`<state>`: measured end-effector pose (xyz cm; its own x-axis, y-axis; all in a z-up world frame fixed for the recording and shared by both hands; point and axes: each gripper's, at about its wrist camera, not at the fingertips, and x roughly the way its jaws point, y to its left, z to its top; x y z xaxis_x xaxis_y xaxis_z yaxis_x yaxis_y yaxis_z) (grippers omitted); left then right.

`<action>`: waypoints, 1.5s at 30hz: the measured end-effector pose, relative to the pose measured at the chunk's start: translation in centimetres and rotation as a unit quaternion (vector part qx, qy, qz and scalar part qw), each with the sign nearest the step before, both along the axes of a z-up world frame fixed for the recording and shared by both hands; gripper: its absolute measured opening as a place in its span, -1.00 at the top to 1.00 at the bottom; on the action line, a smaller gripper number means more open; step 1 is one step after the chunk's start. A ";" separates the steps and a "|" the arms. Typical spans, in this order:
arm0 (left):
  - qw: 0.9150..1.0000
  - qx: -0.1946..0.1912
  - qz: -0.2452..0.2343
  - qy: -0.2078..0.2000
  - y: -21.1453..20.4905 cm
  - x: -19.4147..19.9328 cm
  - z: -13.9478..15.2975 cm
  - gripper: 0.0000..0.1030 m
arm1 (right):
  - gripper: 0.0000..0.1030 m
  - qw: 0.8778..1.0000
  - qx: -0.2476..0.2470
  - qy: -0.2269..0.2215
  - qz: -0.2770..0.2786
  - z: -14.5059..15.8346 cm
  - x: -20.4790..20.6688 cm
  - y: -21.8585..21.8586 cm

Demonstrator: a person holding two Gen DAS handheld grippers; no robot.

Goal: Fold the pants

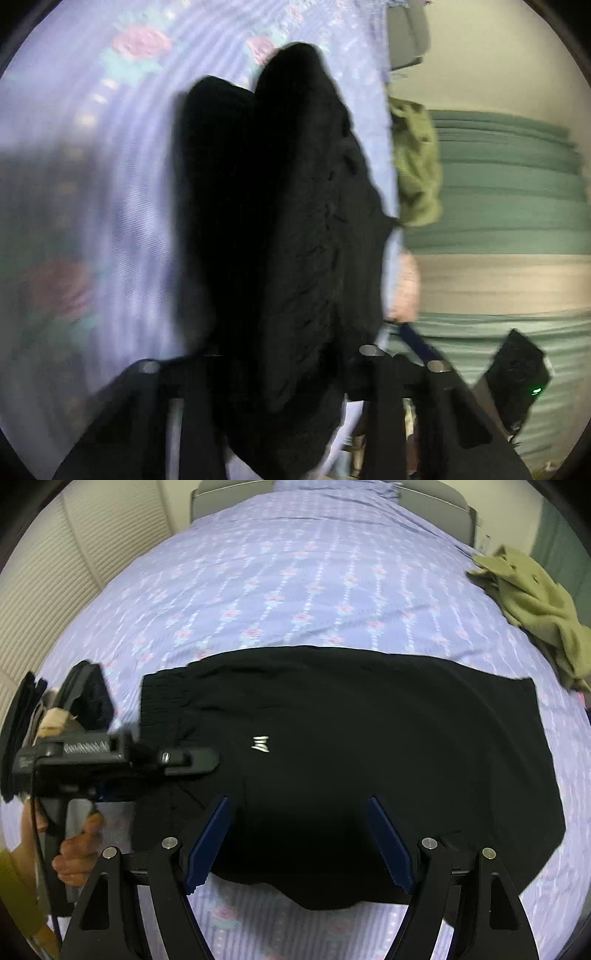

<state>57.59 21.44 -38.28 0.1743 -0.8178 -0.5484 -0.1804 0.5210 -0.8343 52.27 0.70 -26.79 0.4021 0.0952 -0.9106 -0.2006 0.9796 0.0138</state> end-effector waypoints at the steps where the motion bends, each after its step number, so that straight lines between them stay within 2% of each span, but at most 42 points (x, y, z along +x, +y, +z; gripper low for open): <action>1: 0.999 0.032 0.009 -0.010 0.2 -0.3 1.1 0.47 | -0.49 1.000 0.000 -0.001 -0.006 0.1 0.0 -0.5; 6: 0.991 0.123 0.048 -0.033 1.8 -0.6 6.0 0.52 | -0.49 0.999 0.009 -0.013 -0.032 1.7 -0.5 -2.8; 7: 0.986 0.155 0.045 -0.037 1.9 -0.6 6.8 0.51 | -0.49 0.999 0.011 -0.018 -0.034 2.1 -0.7 -3.1; 9: 0.970 0.238 0.021 -0.041 1.7 -0.5 7.5 0.51 | -0.49 0.999 0.011 -0.028 -0.034 2.8 -1.1 -3.5; 10: 0.965 0.258 0.015 -0.038 1.2 -0.4 7.6 0.51 | -0.49 0.999 0.010 -0.033 -0.032 3.2 -1.3 -3.7; 13: 0.955 0.295 0.015 -0.033 -0.2 -0.5 10.0 0.52 | -0.49 0.999 -0.002 -0.048 -0.026 3.8 -2.0 -4.3; 17: 0.937 0.341 0.028 -0.067 -3.5 -1.4 14.6 0.51 | -0.49 0.998 -0.002 -0.062 -0.025 4.7 -2.6 -6.3; 19: 0.929 0.360 0.034 -0.079 -6.8 -0.2 16.9 0.51 | -0.49 0.997 0.000 -0.065 -0.033 5.1 -2.8 -8.2; 21: 0.925 0.368 0.019 -0.096 -10.6 0.6 18.6 0.51 | -0.49 0.997 0.004 -0.070 -0.046 5.8 -3.1 -11.0; 24: 0.922 0.371 -0.012 -0.112 -16.8 2.1 19.3 0.50 | -0.49 0.995 0.000 -0.077 -0.062 6.6 -3.5 -14.9; 26: 0.924 0.365 -0.026 -0.111 -20.4 3.3 18.6 0.50 | -0.49 0.994 -0.005 -0.079 -0.074 6.9 -3.5 -17.7; 29: 0.929 0.352 -0.054 -0.096 -26.0 5.4 16.7 0.50 | -0.49 0.993 -0.007 -0.077 -0.093 7.1 -3.6 -21.6; 33: 0.926 0.357 -0.094 -0.074 -32.7 7.2 13.7 0.50 | -0.49 0.991 -0.005 -0.070 -0.118 7.1 -4.1 -26.2; 37: 0.922 0.364 -0.121 -0.061 -37.2 7.4 10.7 0.47 | -0.49 0.988 -0.010 -0.063 -0.138 6.3 -4.7 -29.8; 39: 0.924 0.352 -0.138 -0.064 -38.8 7.3 9.8 0.36 | -0.49 0.987 -0.009 -0.059 -0.147 6.0 -4.9 -31.1; 41: 0.935 0.314 -0.149 -0.067 -39.6 7.0 9.6 -0.04 | -0.49 0.987 -0.008 -0.058 -0.152 5.6 -4.7 -32.0; 43: 0.943 0.290 -0.142 -0.076 -39.5 6.6 10.3 -0.16 | -0.49 0.986 -0.008 -0.059 -0.153 5.5 -4.6 -32.7; 45: 0.945 0.288 -0.122 -0.095 -38.6 6.0 12.1 -0.26 | -0.49 0.987 -0.004 -0.064 -0.150 5.6 -4.5 -33.0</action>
